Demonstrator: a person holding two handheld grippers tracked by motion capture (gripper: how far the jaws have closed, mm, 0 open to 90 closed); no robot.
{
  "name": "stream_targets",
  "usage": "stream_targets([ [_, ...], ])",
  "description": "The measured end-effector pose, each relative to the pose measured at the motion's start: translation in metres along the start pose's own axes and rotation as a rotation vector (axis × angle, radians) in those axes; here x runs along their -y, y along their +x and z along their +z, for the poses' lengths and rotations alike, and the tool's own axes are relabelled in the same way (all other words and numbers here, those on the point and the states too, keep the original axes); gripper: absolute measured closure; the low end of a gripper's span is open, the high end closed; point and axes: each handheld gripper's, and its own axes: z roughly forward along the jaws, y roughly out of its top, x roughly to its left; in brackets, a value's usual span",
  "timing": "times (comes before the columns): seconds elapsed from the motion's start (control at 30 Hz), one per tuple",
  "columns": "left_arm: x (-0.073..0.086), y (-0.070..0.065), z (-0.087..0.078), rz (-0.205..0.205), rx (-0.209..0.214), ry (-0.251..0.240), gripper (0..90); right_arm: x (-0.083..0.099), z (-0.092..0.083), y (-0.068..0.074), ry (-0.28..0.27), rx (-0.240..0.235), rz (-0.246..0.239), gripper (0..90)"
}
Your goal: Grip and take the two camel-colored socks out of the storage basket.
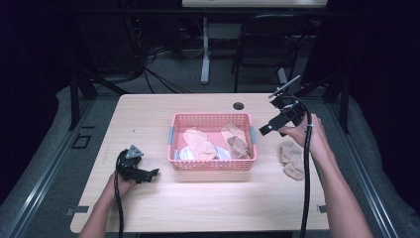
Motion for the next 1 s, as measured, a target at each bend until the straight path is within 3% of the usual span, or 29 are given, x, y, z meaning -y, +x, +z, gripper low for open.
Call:
stream_targets([
  [0.33, 0.000, 0.000, 0.000, -0.002, 0.000, 0.000, 0.0, -0.028, 0.008, 0.033, 0.008, -0.021, -0.093, 0.0],
  [0.4, 0.000, 0.000, 0.000, -0.002, 0.001, 0.000, 0.0, -0.034, 0.013, 0.041, 0.002, -0.048, -0.113, 0.0],
  [0.57, 0.000, 0.000, 0.000, -0.001, 0.002, 0.001, 0.0, -0.045, 0.026, 0.059, 0.001, -0.058, -0.162, 0.2],
  [0.77, 0.000, 0.000, 0.000, -0.001, 0.002, 0.001, 0.0, -0.051, 0.044, 0.067, 0.013, -0.076, -0.174, 4.5],
  [1.0, 0.000, 0.000, 0.000, 0.000, 0.002, 0.001, 0.0, -0.050, 0.065, 0.064, 0.065, -0.096, -0.168, 1.3],
])
